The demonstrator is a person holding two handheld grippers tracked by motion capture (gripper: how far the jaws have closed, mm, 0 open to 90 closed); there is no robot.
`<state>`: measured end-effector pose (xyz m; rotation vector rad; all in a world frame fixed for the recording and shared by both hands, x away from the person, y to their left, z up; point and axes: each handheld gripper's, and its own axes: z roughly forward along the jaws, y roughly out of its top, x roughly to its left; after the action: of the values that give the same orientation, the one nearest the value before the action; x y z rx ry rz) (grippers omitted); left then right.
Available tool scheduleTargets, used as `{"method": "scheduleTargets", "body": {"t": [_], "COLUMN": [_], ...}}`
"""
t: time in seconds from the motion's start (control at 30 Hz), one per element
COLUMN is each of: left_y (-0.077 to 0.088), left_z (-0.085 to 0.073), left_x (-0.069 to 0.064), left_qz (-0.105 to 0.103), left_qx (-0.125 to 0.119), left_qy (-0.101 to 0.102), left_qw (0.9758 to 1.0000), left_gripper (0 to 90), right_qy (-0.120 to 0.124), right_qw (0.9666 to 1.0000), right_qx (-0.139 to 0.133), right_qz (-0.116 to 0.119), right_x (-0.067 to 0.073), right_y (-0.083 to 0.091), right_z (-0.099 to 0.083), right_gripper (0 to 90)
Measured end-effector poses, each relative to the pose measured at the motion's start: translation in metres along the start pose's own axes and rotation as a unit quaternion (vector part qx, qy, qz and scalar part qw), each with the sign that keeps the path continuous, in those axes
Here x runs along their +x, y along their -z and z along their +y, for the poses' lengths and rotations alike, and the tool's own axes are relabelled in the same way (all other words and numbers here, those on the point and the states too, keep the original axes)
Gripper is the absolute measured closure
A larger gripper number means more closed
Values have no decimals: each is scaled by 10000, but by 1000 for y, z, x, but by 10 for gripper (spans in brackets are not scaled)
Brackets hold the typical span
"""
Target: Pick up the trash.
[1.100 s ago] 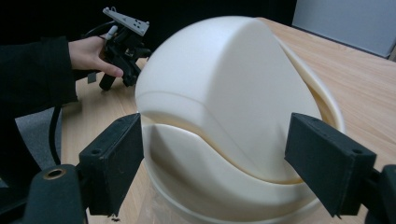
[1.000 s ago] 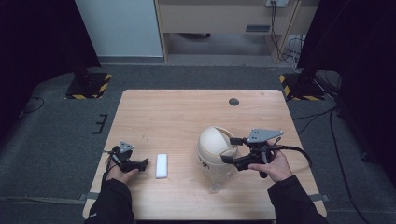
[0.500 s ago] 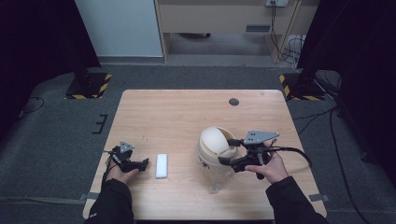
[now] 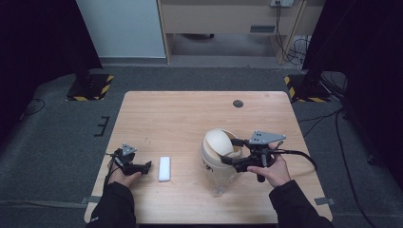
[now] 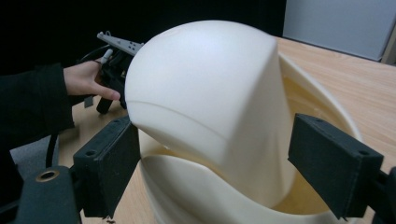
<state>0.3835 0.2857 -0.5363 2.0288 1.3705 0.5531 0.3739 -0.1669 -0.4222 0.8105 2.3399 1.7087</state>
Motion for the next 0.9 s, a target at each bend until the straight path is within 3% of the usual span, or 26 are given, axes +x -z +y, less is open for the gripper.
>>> {"method": "scheduleTargets", "body": {"t": [0.43,0.6,0.73,0.9], "left_y": [0,0,0,0], "left_z": [0,0,0,0], "left_x": [0,0,0,0], "left_qz": [0,0,0,-1], "left_qx": [1,1,1,0], "left_qy": [-3,-3,-3,-3], "left_qw": [10000,10000,10000,10000], "left_gripper": [0,0,0,0], "right_qy": [13,-15,-40,-78], "right_qw": [9999,9994,9977,9959], "right_qx": [-140,-331,-590,-690], "right_qz": [-100,-137,-328,-572], "right_x": [-4,-6,-11,-18], "right_y": [13,26,42,50], "right_z": [7,14,21,21], "right_gripper": [203,205,200,192]}}
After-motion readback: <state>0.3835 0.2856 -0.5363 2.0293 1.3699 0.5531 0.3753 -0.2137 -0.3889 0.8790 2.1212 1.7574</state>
